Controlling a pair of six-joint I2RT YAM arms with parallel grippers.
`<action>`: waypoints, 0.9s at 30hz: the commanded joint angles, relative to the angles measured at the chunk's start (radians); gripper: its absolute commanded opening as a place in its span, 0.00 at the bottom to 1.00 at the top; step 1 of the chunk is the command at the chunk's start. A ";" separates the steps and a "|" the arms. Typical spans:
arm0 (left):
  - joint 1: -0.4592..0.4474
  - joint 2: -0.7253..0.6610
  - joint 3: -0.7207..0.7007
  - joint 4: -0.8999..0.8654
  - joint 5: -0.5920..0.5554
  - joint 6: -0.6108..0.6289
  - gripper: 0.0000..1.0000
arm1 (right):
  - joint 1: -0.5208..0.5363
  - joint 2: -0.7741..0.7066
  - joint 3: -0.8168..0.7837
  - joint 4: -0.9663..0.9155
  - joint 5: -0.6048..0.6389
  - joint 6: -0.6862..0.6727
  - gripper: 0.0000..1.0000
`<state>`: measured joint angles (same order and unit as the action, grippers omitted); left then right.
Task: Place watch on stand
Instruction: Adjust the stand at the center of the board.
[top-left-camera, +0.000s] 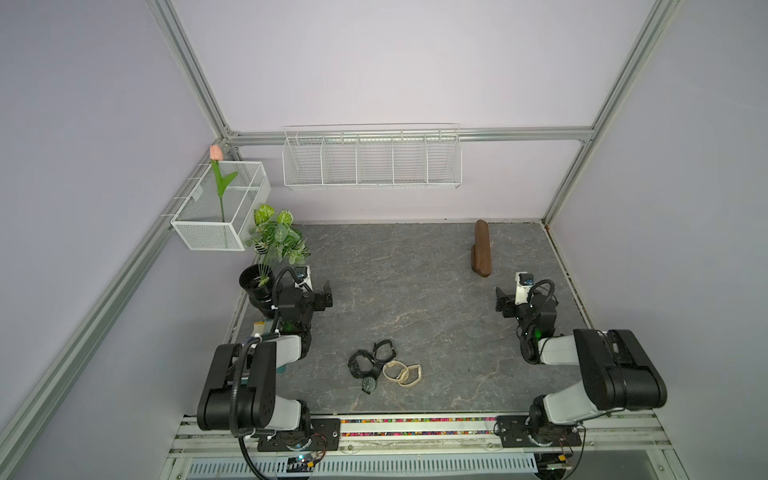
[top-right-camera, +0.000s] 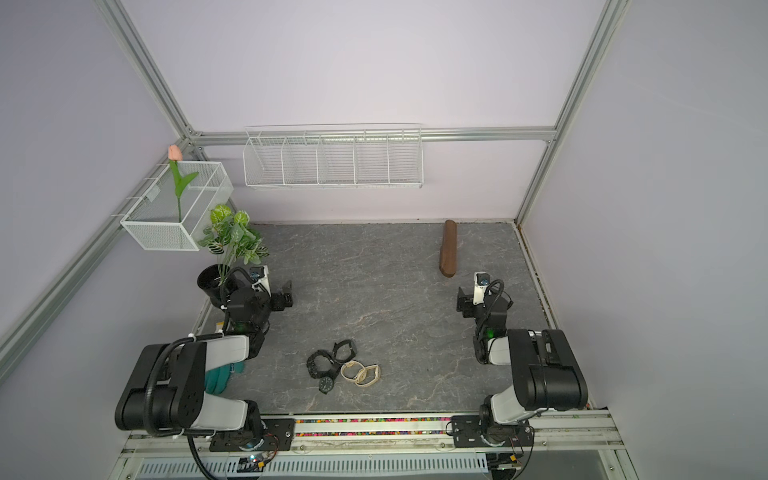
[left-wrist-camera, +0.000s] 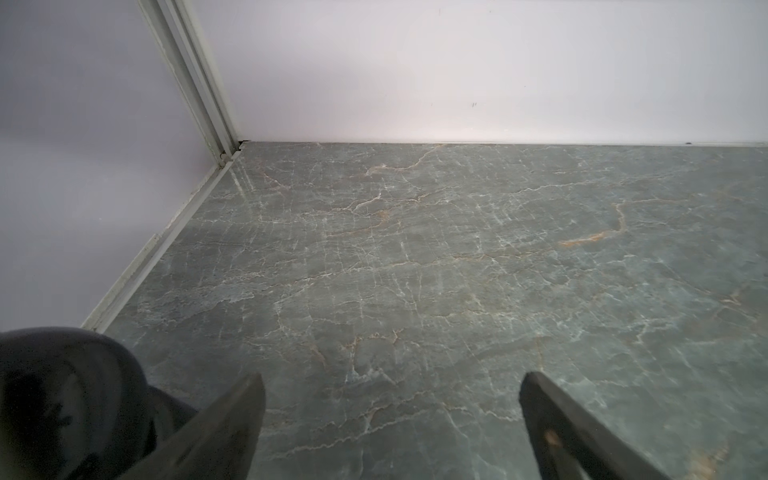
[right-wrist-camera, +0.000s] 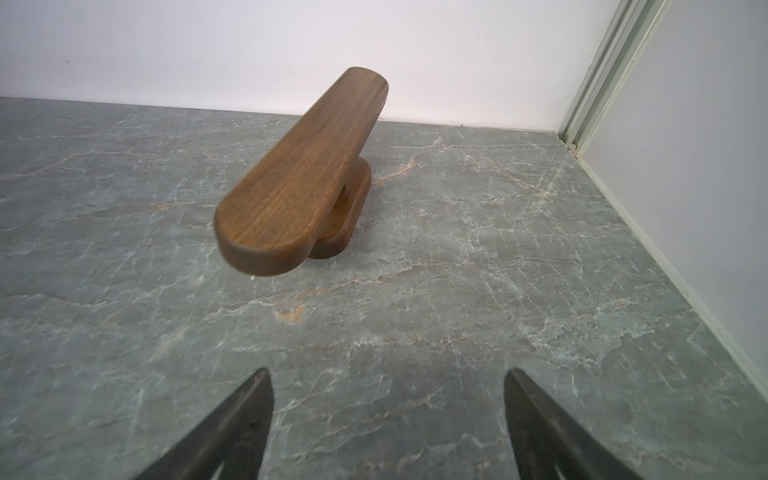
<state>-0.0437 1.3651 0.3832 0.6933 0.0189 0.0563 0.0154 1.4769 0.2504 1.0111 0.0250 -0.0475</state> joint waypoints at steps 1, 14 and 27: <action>-0.081 -0.180 0.086 -0.253 -0.072 0.041 0.98 | 0.035 -0.136 -0.032 0.033 0.045 -0.061 0.88; -0.145 -0.411 0.292 -0.817 -0.193 -0.741 0.98 | 0.012 -0.545 0.329 -0.868 0.093 0.333 0.88; -0.214 -0.225 0.315 -0.765 0.008 -0.609 1.00 | -0.068 -0.126 0.638 -1.110 -0.135 0.508 0.88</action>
<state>-0.2070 1.1275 0.6266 -0.0410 0.0402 -0.6300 -0.0563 1.2968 0.7944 0.0120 -0.0841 0.4412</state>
